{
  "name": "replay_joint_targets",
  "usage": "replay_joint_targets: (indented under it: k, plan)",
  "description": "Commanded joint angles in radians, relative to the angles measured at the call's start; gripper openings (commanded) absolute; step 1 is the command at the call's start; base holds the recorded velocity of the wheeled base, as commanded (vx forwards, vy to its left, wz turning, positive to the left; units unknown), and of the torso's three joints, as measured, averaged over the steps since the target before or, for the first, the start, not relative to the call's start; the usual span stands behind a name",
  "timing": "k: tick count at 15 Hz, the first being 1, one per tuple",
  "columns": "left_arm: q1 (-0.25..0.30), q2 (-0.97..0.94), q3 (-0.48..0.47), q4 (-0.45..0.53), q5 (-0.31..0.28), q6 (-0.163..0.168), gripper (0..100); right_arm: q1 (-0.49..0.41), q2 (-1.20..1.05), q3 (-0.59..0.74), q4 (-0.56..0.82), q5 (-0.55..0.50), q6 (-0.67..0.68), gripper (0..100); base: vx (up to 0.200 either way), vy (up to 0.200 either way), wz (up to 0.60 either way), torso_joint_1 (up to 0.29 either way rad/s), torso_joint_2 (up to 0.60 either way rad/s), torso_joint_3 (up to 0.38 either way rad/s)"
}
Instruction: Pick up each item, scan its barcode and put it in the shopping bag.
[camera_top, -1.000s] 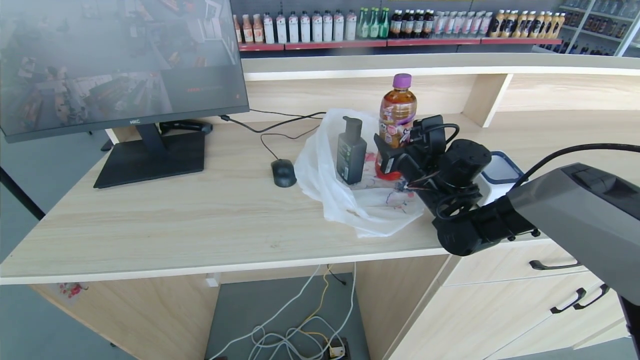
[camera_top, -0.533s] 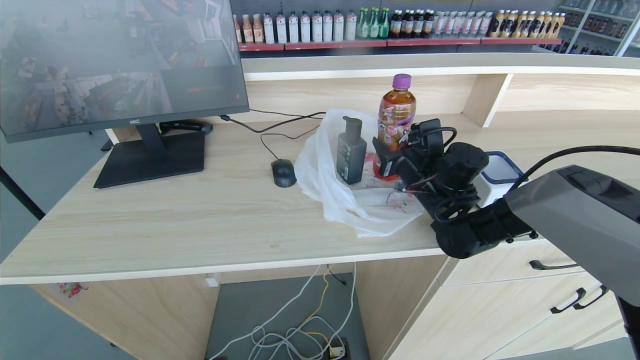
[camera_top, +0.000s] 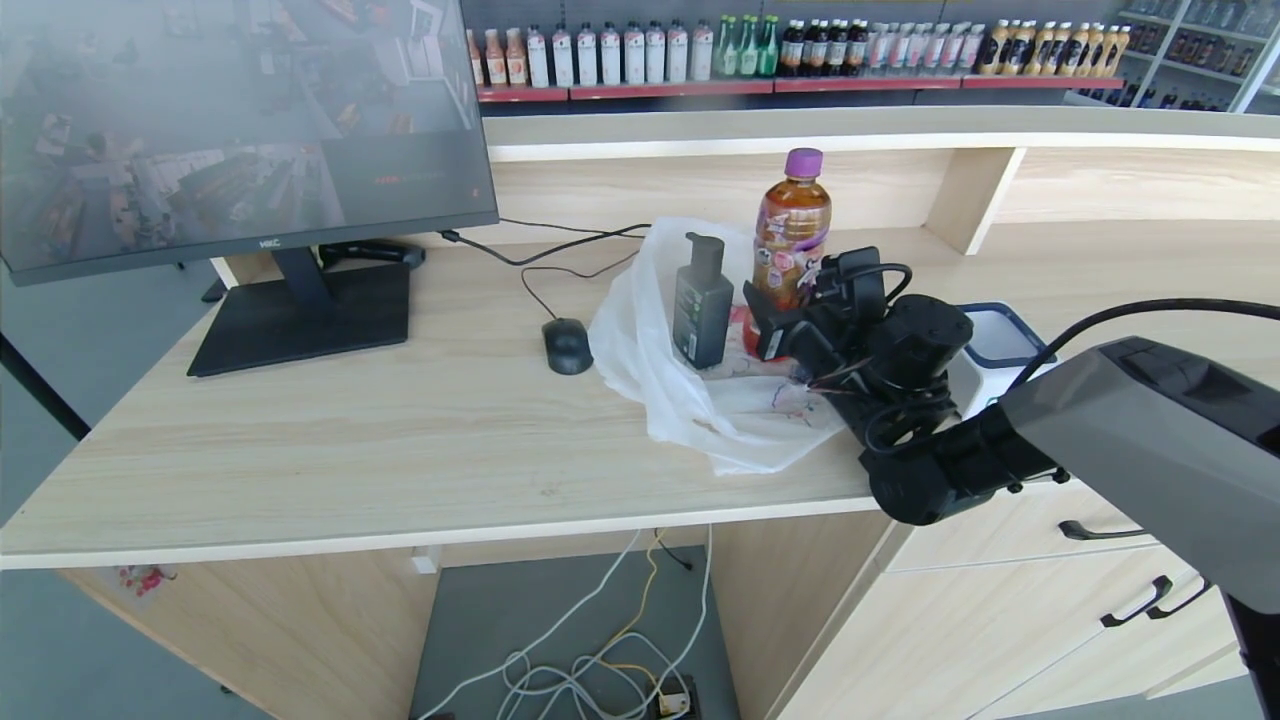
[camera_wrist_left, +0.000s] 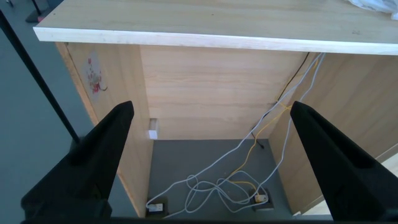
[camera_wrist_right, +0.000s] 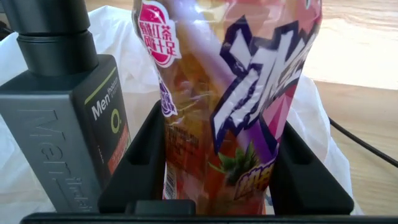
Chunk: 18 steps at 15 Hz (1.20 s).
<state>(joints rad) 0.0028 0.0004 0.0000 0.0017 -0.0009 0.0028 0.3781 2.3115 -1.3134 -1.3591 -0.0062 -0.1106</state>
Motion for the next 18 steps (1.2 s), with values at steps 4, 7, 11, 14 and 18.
replay_joint_targets:
  k: [4, 7, 11, 14, 18]
  plan:
    - [0.0, 0.0, 0.0, 0.0, -0.001, 0.0, 100, 0.001, 0.005, 0.0, 0.0, 0.0, 0.0, 0, 0.0, 0.0, 0.0, 0.0, 0.0, 0.0]
    - [0.0, 0.0, 0.0, 0.0, 0.001, 0.0, 100, 0.001, 0.005, 0.0, -0.001, 0.0, 0.0, 0, 0.0, 0.0, 0.0, 0.0, 0.0, 0.0]
    - [0.0, 0.0, 0.0, 0.0, 0.001, 0.0, 100, 0.001, 0.0, -0.001, -0.012, 0.0, 0.0, 100, 0.0, 0.0, 0.0, 0.0, 0.0, 0.0]
    - [0.0, 0.0, 0.0, 0.0, 0.001, 0.0, 100, -0.005, -0.004, -0.001, -0.035, 0.0, -0.001, 100, 0.0, 0.0, 0.0, 0.0, 0.0, 0.0]
    - [0.0, 0.0, 0.0, 0.0, -0.001, 0.0, 100, -0.005, -0.029, 0.002, -0.075, -0.003, -0.012, 100, 0.0, 0.0, 0.0, 0.0, 0.0, 0.0]
